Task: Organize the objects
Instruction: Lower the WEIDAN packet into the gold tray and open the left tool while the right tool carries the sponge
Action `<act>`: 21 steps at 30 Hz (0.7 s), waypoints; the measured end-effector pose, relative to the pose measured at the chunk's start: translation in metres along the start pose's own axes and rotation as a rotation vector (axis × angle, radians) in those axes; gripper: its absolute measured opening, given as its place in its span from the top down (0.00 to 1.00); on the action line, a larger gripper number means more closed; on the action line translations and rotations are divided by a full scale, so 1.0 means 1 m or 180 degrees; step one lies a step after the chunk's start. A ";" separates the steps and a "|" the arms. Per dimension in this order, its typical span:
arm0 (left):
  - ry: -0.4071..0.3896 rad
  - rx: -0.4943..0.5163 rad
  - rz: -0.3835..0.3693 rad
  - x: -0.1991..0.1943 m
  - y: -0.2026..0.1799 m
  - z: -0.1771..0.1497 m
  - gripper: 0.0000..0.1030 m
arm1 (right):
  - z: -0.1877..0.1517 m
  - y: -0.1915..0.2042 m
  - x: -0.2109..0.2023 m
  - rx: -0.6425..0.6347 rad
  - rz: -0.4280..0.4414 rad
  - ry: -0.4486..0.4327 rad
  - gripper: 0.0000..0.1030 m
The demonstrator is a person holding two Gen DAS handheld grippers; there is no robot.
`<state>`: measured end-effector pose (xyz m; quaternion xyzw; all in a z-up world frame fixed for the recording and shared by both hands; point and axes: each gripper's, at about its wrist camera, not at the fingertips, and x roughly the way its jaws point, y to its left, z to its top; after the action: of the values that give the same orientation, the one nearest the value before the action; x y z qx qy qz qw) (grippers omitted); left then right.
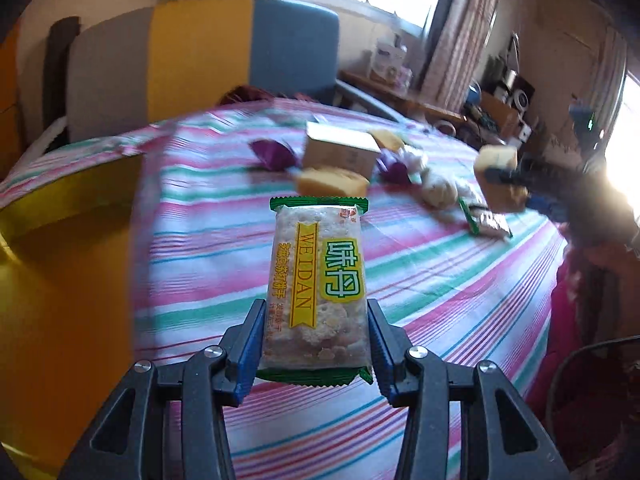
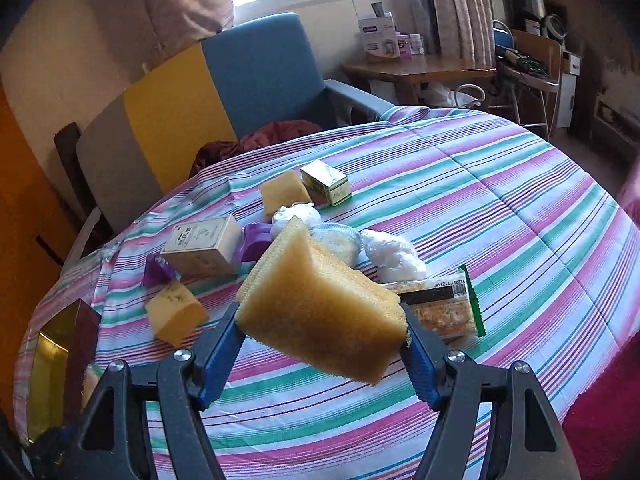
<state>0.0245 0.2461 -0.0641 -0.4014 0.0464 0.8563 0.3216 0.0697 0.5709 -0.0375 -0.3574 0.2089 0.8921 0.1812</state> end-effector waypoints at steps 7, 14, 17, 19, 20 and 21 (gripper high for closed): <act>-0.0133 -0.0127 0.0320 -0.039 0.053 0.000 0.53 | -0.002 0.006 0.001 -0.0088 -0.0020 0.0035 0.28; -0.0085 -0.0422 0.0622 -0.056 0.120 0.006 0.53 | -0.006 0.034 -0.010 -0.0460 0.0166 -0.0128 0.28; 0.0031 -0.0535 0.0727 -0.057 0.151 0.006 0.53 | -0.009 0.049 -0.013 -0.0522 0.0289 -0.0103 0.27; 0.0162 -0.0609 0.0791 -0.053 0.171 0.006 0.53 | -0.013 0.056 -0.015 -0.0448 0.0336 -0.0044 0.27; 0.0238 -0.0676 0.0830 -0.050 0.184 0.006 0.53 | -0.016 0.063 -0.018 -0.0384 0.0432 -0.0022 0.27; 0.0320 -0.0708 0.0878 -0.046 0.196 0.007 0.53 | -0.019 0.071 -0.020 -0.0359 0.0531 -0.0012 0.27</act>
<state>-0.0733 0.0701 -0.0612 -0.4666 0.0220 0.8710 0.1521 0.0605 0.4979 -0.0179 -0.3467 0.1870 0.9151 0.0863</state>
